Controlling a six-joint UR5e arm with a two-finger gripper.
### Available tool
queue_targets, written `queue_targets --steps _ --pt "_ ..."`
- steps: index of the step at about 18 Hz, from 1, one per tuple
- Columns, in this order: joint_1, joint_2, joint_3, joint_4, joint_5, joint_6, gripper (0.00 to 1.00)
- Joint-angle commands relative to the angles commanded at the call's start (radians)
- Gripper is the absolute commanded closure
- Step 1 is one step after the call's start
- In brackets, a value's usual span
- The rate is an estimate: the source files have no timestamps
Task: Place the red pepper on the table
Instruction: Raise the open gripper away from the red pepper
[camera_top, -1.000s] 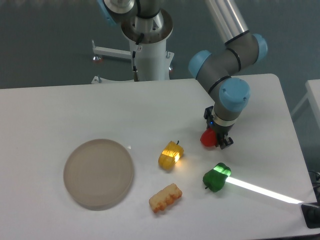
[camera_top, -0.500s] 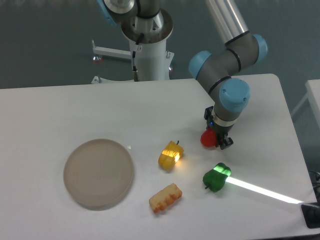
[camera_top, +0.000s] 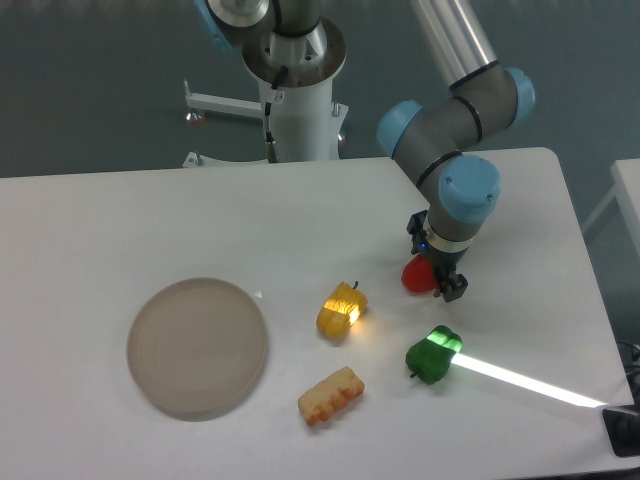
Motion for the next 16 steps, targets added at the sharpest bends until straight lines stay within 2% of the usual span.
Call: queue_targets --steps 7,14,16 --pt "-0.003 0.005 0.058 -0.017 0.034 0.006 0.00" --pt "-0.003 0.057 0.078 -0.018 0.025 0.012 0.00" --pt "-0.003 0.066 0.094 -0.035 0.025 0.012 0.00"
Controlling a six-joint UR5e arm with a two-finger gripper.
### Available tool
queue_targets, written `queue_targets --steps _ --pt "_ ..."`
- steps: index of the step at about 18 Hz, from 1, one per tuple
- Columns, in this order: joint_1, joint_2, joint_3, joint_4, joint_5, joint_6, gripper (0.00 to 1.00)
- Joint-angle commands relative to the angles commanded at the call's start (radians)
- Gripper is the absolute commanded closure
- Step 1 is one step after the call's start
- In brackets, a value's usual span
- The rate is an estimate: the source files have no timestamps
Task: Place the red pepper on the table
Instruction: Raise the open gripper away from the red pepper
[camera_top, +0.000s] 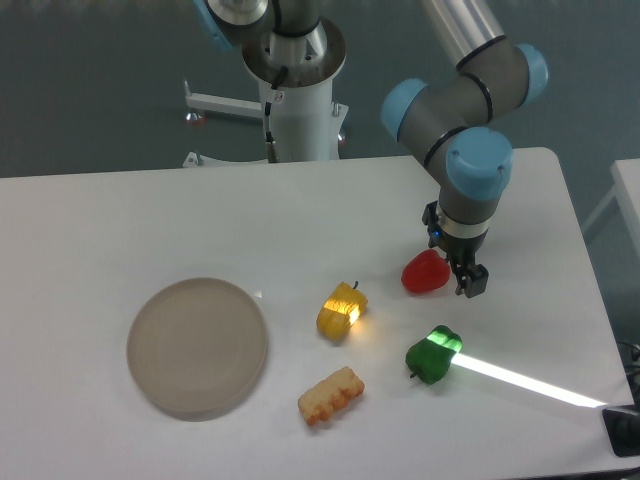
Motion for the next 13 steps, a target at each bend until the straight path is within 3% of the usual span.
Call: queue_targets --steps 13 --pt "0.000 0.038 0.011 -0.012 -0.020 -0.011 0.00"
